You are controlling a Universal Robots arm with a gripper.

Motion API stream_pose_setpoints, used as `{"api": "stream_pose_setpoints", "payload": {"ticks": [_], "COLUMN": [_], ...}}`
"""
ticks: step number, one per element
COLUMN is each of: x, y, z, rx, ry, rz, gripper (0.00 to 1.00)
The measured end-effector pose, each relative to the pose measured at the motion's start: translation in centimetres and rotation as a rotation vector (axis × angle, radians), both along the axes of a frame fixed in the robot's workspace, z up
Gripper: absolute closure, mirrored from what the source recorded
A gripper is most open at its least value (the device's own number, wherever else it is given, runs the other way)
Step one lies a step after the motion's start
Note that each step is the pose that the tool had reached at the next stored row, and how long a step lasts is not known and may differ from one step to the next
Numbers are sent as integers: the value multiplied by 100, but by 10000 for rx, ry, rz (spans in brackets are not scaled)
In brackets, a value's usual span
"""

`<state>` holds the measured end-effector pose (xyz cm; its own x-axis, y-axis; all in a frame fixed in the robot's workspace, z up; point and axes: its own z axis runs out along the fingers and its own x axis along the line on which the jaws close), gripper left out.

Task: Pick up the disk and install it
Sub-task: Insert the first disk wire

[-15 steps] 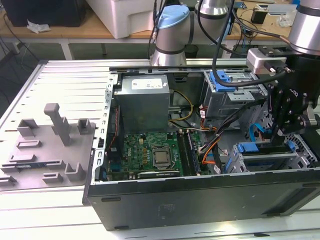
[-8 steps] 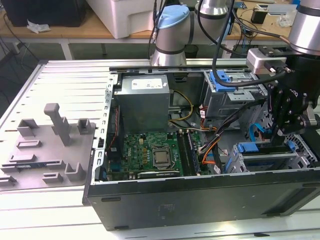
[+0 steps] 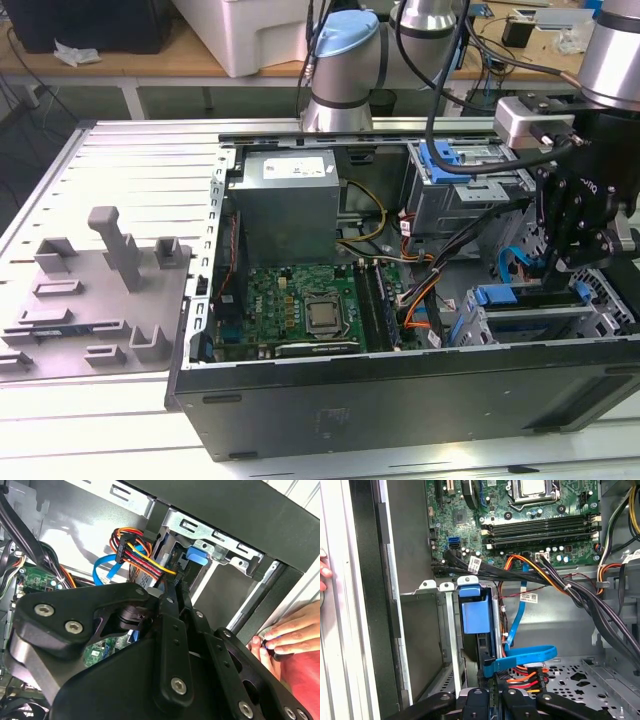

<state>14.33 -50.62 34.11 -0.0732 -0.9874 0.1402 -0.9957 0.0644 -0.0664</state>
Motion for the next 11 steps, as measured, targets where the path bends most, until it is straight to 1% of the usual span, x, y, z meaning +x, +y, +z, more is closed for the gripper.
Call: {"api": "stream_pose_setpoints", "payload": {"ticks": [11], "x": [0], "y": [0], "z": [-21], "rx": [0], "ry": [0], "rz": [7], "gripper": [83]}}
